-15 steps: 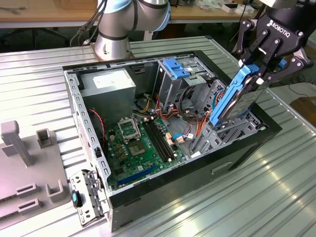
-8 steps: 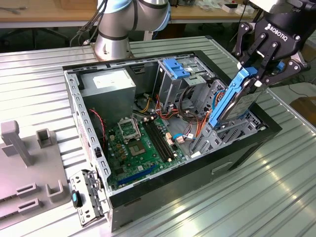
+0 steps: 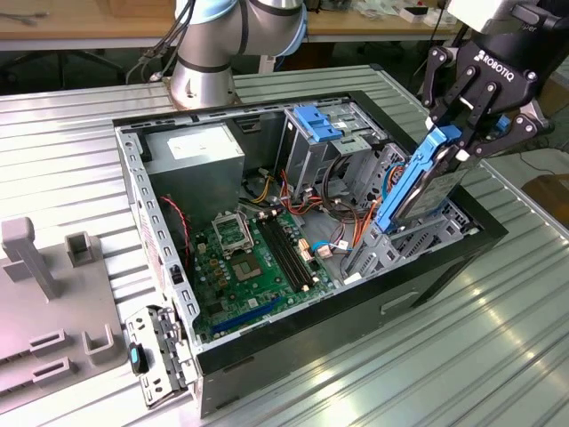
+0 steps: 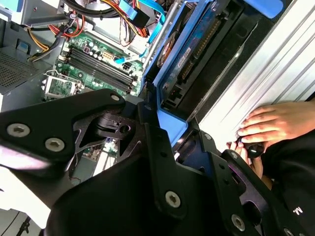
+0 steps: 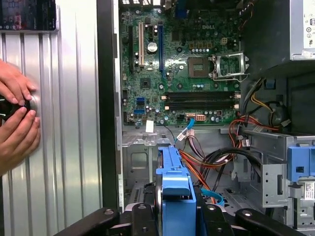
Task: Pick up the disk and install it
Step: 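Insert the disk into the insertion slot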
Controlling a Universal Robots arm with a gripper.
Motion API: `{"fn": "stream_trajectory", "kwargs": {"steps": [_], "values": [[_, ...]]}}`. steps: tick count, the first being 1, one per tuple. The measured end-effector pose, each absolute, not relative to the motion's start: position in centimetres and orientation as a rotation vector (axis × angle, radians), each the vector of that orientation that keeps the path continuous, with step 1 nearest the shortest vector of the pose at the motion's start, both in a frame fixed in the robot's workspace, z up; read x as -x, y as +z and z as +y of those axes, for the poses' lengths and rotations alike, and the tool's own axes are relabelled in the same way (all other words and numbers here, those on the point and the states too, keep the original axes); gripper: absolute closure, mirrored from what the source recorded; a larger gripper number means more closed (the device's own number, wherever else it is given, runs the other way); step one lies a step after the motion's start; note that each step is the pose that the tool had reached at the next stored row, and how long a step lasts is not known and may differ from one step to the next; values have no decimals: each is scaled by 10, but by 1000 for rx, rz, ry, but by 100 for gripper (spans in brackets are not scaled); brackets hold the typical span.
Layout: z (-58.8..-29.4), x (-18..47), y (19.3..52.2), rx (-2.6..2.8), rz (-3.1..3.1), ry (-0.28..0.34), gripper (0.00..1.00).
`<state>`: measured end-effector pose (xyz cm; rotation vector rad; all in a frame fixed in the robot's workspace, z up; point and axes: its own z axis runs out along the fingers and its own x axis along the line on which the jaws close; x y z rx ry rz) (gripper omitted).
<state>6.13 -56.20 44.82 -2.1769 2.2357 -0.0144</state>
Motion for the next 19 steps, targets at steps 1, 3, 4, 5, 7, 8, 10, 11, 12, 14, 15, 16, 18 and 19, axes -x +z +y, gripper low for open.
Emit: {"fn": "stream_trajectory", "kwargs": {"steps": [1,3,4,5,7,8,10,11,12,14,15,16,18,19], "values": [[-562,-61,447,2177,2236,-14,63],[-562,-61,446,2177,2236,-15,63],[-562,-61,446,2178,2237,-14,63],[-562,-61,445,2178,2237,-14,63],[-562,-61,443,2177,2236,-12,63],[-562,-61,443,2178,2237,-13,63],[-562,-61,443,2178,2236,-12,63],[-562,-61,445,2177,2236,-12,63],[-562,-61,446,2178,2236,-12,63],[-562,-61,450,2178,2236,-12,63],[-562,-61,450,2178,2237,-12,63],[-562,-61,450,2178,2237,-12,63],[-562,-62,451,2178,2237,-12,63],[-563,-62,450,2179,2237,-11,63]]}}
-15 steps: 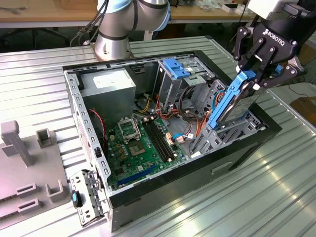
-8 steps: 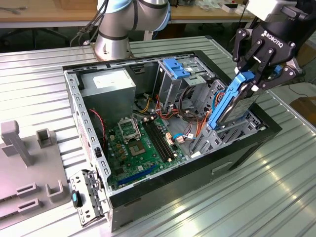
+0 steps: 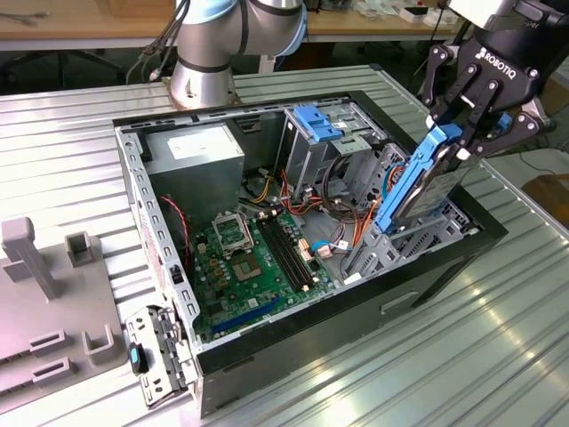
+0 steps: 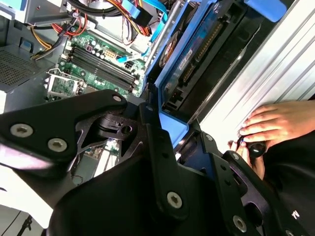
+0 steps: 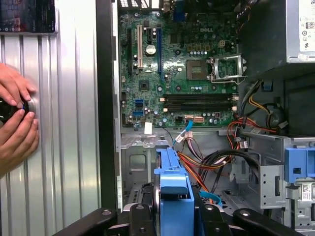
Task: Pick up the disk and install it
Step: 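Insert the disk into the insertion slot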
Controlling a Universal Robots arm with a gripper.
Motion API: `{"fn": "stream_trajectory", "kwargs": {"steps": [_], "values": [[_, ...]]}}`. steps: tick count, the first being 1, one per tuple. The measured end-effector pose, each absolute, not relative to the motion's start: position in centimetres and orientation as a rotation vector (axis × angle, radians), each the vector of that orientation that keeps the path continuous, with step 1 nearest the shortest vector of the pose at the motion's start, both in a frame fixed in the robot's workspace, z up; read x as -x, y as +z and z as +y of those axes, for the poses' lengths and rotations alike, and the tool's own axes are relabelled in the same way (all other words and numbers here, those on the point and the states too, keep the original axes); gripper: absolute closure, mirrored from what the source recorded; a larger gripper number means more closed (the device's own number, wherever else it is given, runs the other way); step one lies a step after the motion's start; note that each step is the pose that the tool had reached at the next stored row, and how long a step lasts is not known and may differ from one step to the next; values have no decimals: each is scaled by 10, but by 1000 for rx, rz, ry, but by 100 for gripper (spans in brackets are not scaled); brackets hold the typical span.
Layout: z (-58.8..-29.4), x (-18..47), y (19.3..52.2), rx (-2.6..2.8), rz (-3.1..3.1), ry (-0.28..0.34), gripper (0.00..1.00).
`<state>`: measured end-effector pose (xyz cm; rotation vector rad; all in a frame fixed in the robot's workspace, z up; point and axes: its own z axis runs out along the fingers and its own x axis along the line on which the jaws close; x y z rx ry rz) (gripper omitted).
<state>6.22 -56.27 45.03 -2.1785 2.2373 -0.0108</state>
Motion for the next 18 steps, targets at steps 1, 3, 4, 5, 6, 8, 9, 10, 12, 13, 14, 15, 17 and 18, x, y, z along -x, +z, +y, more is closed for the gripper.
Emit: {"fn": "stream_trajectory", "kwargs": {"steps": [1,3,4,5,6,8,9,10,12,13,14,15,17,18], "values": [[-563,-62,450,2179,2238,-10,63],[-564,-62,450,2179,2238,-9,63],[-564,-62,449,2180,2239,-9,63],[-564,-62,449,2180,2239,-8,63],[-564,-62,449,2180,2239,-7,63],[-564,-62,448,2181,2240,-6,63],[-564,-62,448,2181,2240,-5,63],[-564,-62,447,2182,2241,-3,63],[-564,-63,446,2184,2243,1,63],[-564,-63,445,2185,2244,3,63],[-564,-65,443,2186,2245,7,63],[-564,-66,442,2188,2247,9,63],[-564,-67,441,2189,2248,12,63],[-564,-67,440,2189,2249,14,63]]}}
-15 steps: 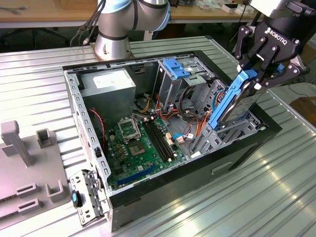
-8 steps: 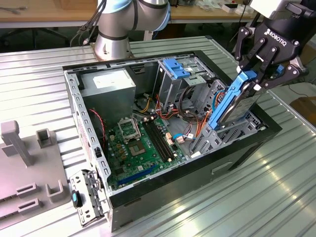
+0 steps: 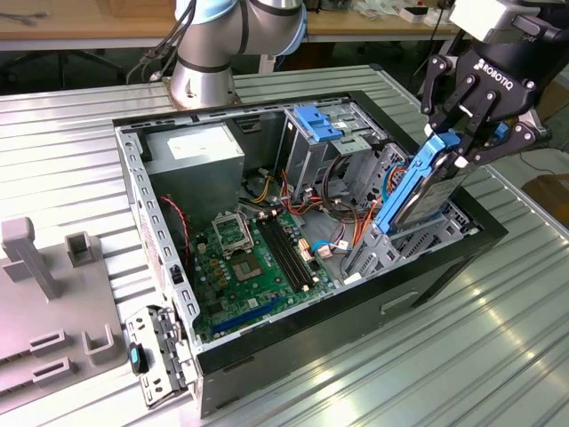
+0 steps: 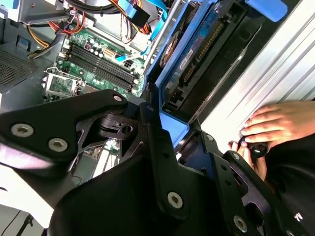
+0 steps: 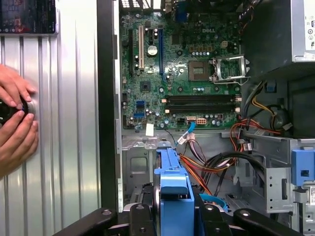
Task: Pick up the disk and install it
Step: 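Insert the disk into the insertion slot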
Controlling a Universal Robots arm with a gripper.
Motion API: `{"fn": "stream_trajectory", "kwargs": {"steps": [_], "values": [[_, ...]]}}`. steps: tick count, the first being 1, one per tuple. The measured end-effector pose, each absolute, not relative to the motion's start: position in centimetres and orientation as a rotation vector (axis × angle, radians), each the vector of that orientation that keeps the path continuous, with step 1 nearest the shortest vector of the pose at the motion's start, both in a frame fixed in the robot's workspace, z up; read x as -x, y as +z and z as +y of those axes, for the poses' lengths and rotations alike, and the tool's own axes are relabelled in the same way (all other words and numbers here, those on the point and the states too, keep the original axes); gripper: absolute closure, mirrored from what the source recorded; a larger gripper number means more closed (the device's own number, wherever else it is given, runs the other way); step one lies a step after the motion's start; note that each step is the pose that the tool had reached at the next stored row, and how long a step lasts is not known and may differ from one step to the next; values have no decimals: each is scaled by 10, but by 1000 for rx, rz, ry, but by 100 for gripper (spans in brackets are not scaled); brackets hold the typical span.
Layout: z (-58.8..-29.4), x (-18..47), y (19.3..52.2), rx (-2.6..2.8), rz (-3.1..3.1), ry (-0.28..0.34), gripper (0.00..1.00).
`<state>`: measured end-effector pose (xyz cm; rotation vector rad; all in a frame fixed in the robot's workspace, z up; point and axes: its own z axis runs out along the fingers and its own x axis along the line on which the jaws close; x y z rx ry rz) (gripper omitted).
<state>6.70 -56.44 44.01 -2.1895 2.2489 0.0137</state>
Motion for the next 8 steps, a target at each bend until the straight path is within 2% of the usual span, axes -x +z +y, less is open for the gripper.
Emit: {"fn": "stream_trajectory", "kwargs": {"steps": [8], "values": [[-564,-70,432,2193,2253,23,63]]}}
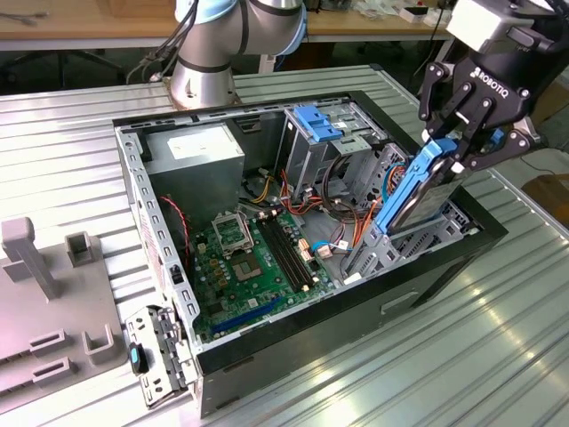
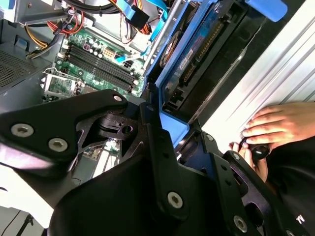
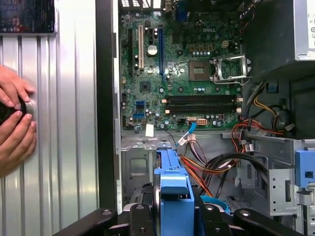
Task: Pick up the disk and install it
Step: 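Insert the disk into the insertion slot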
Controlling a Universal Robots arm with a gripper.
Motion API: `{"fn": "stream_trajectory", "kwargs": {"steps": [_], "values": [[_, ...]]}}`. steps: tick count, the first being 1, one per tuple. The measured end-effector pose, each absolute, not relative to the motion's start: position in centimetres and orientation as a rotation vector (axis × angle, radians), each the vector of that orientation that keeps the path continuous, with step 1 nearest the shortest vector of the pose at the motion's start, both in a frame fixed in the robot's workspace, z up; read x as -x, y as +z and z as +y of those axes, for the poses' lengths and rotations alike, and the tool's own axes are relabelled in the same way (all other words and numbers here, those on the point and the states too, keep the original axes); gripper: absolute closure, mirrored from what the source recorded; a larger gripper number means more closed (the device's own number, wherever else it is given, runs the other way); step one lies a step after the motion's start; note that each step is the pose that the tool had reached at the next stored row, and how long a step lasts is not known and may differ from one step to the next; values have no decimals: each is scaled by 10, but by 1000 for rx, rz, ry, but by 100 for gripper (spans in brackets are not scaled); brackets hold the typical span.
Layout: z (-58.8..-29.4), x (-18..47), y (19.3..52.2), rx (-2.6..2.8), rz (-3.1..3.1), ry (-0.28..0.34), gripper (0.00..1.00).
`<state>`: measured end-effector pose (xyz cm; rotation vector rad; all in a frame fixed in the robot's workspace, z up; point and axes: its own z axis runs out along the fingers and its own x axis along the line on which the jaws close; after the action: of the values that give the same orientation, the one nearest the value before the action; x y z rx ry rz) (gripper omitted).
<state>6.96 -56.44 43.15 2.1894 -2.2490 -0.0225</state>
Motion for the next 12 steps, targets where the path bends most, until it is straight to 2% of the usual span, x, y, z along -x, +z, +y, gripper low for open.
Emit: {"fn": "stream_trajectory", "kwargs": {"steps": [12], "values": [[-565,-72,410,-2188,-2247,-26,63]]}}
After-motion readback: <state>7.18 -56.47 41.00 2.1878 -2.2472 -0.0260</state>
